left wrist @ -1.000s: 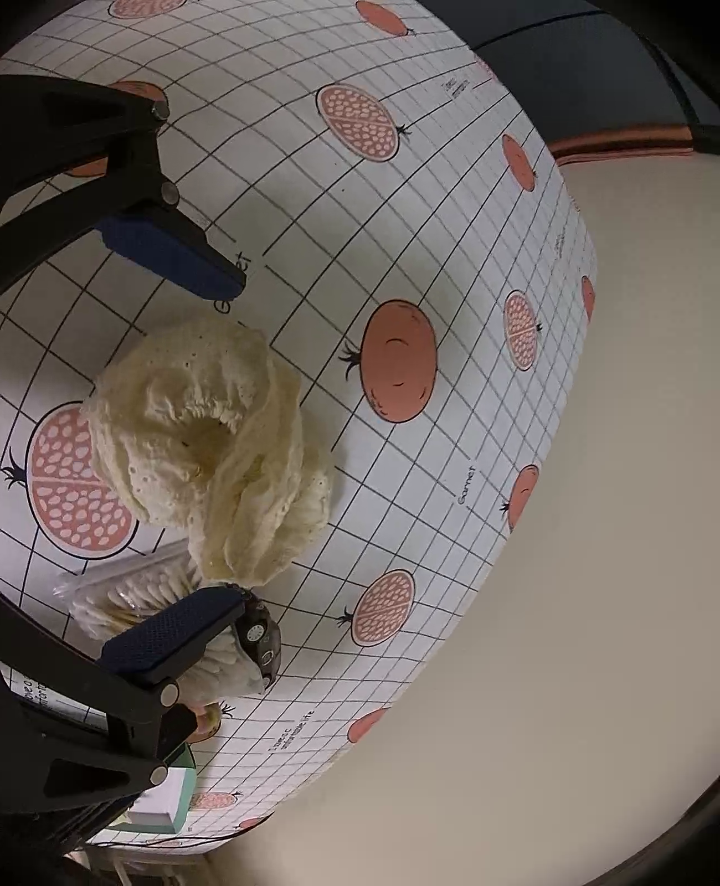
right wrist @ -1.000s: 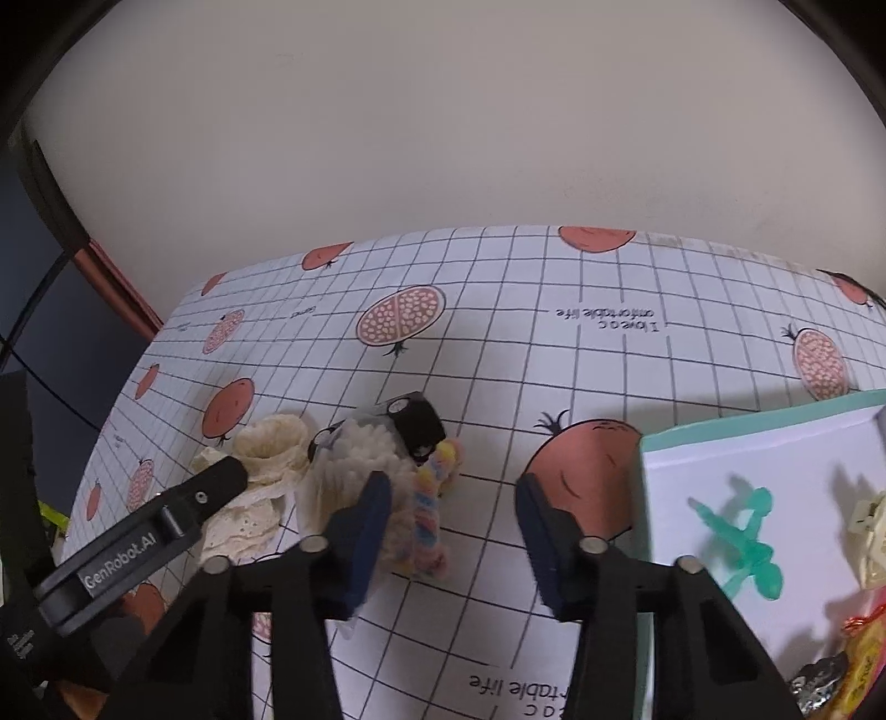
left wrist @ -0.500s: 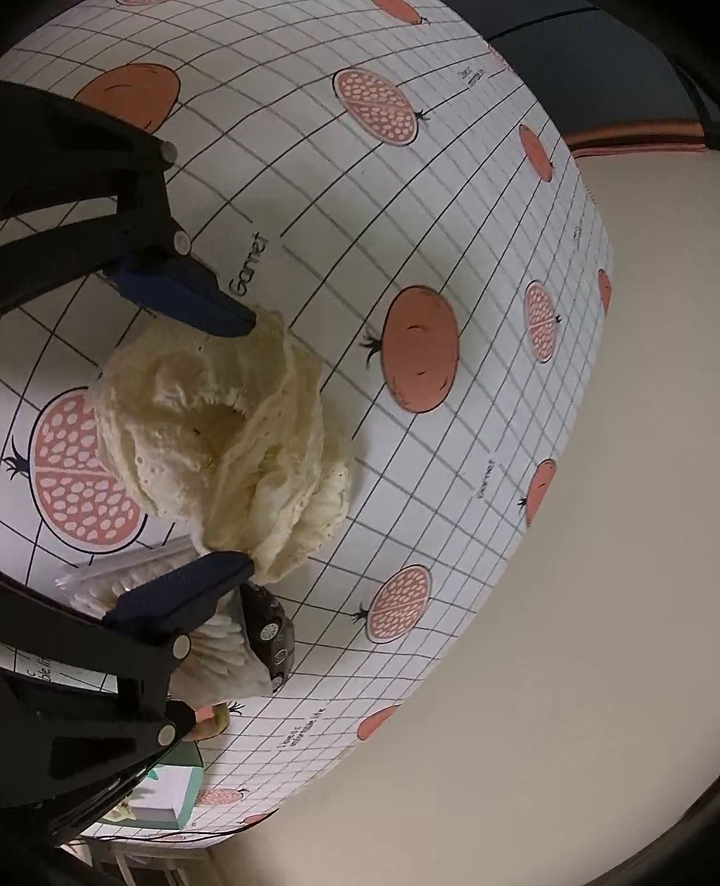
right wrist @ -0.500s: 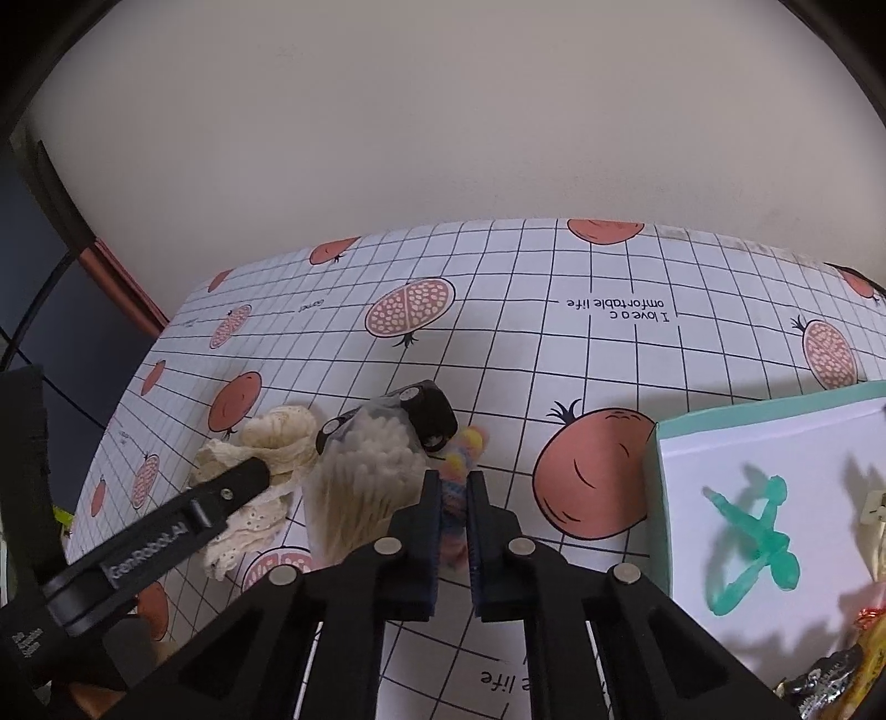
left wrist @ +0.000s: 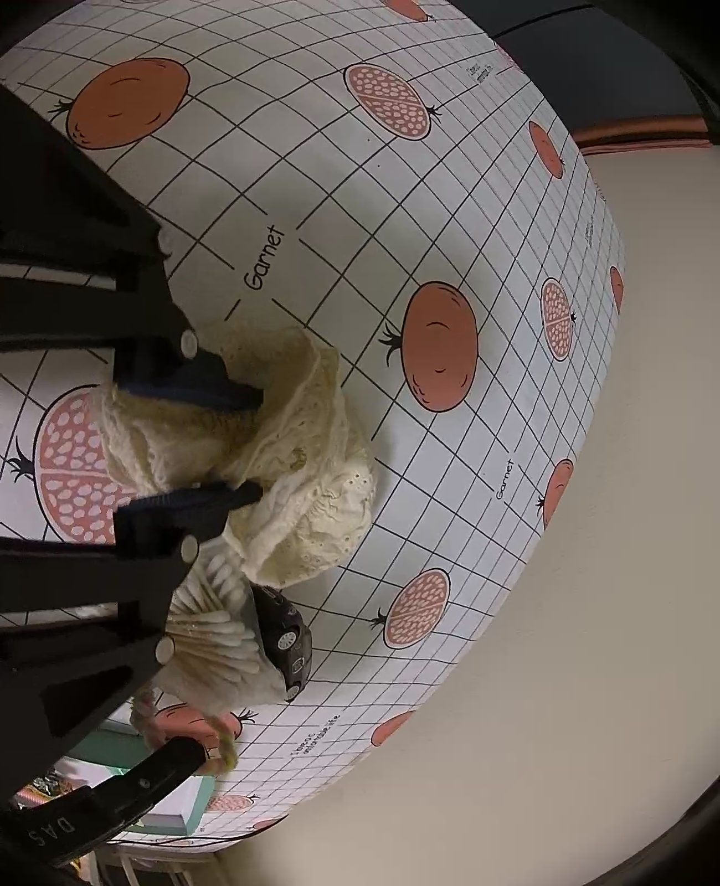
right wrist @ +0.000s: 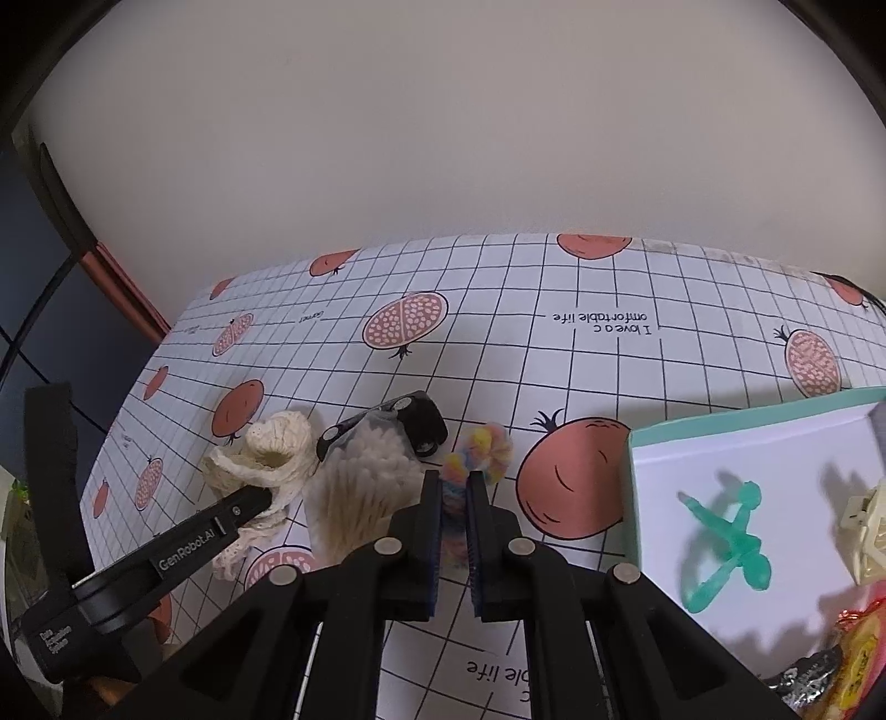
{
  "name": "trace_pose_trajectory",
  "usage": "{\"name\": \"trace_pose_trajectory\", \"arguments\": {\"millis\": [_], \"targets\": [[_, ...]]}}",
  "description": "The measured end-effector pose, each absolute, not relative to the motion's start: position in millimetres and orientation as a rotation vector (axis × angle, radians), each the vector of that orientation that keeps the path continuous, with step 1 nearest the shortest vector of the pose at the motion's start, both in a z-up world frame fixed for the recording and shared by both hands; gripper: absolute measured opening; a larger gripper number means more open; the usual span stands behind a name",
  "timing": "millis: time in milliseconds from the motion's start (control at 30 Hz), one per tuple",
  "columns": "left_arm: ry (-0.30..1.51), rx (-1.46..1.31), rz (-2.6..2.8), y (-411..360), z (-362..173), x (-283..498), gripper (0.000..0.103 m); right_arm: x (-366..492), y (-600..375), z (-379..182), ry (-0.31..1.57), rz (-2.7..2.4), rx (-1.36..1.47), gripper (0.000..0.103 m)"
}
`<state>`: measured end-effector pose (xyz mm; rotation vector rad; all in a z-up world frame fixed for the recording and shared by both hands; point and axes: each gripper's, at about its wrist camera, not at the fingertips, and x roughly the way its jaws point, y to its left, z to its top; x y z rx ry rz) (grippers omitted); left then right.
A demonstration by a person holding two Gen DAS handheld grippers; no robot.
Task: Organize objects
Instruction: 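Grasp the cream lace cloth with the left gripper while the right gripper grasps the pastel bead bracelet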
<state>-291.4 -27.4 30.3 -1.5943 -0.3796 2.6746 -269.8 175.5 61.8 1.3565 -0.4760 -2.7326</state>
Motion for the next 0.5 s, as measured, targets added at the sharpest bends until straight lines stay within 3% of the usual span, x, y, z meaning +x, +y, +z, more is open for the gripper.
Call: {"name": "trace_pose_trajectory", "arguments": {"millis": [67,500], "targets": [[-0.38,-1.582,2.679,-29,34,-291,0.017,-269,178,65,-0.478,-2.736,1.348,0.008],[-0.401,-1.436,2.755,-34,79,-279,0.016,-257,188,90,-0.478,-2.772,1.274,0.008]]}}
